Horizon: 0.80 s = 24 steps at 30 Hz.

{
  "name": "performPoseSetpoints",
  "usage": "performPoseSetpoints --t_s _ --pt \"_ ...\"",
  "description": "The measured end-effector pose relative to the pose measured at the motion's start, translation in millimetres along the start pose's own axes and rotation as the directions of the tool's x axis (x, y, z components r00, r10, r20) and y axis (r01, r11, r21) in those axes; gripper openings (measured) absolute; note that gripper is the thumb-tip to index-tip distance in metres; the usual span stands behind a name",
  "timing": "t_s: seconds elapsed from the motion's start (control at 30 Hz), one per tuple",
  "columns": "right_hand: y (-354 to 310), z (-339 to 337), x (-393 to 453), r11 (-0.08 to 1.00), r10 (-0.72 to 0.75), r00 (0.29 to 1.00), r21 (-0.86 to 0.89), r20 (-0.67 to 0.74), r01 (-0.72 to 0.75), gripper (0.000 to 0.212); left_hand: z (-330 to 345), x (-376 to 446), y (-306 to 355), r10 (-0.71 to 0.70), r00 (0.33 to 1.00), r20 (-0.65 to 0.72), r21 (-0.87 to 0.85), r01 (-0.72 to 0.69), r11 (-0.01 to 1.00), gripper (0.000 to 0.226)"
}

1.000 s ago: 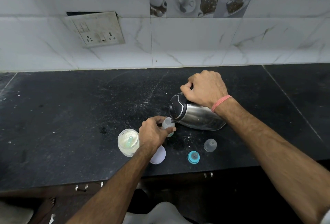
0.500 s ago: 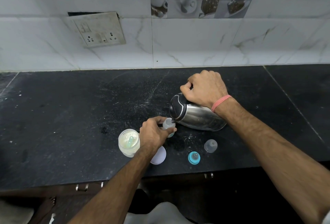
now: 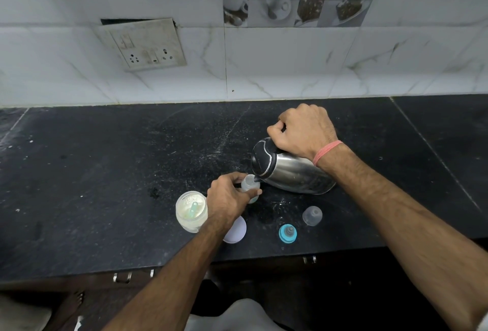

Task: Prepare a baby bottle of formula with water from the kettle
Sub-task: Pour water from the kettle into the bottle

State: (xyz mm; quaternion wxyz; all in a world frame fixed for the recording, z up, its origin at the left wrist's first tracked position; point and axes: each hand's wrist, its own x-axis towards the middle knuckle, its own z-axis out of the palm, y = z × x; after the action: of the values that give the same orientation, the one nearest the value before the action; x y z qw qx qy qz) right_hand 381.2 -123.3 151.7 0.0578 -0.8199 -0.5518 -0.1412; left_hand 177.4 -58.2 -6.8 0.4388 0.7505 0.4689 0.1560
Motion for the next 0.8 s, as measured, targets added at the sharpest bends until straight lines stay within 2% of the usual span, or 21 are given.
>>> performPoseSetpoints --t_s 0.23,0.43,0.6,0.8 --pt "0.8 1.9 -3.3 0.999 0.030 1.000 0.033 -0.005 -0.029 0.037 0.7 -0.5 -0.8 0.007 1.000 -0.006 0.000 -0.007 1.000 0.047" --pt "9.7 7.4 -8.2 0.976 0.132 0.991 0.180 -0.034 -0.124 0.041 1.6 0.9 -2.6 0.002 1.000 0.002 -0.002 -0.002 1.000 0.049" --pt "31.7 14.5 -16.7 0.856 0.347 0.936 0.425 -0.051 -0.294 0.046 2.4 2.4 -4.5 -0.013 1.000 -0.007 -0.003 0.013 1.000 0.049" --pt "49.7 23.1 -24.8 0.660 0.565 0.817 0.657 -0.115 -0.364 0.047 2.3 2.1 -3.2 -0.016 1.000 -0.007 -0.012 0.016 1.000 0.050"
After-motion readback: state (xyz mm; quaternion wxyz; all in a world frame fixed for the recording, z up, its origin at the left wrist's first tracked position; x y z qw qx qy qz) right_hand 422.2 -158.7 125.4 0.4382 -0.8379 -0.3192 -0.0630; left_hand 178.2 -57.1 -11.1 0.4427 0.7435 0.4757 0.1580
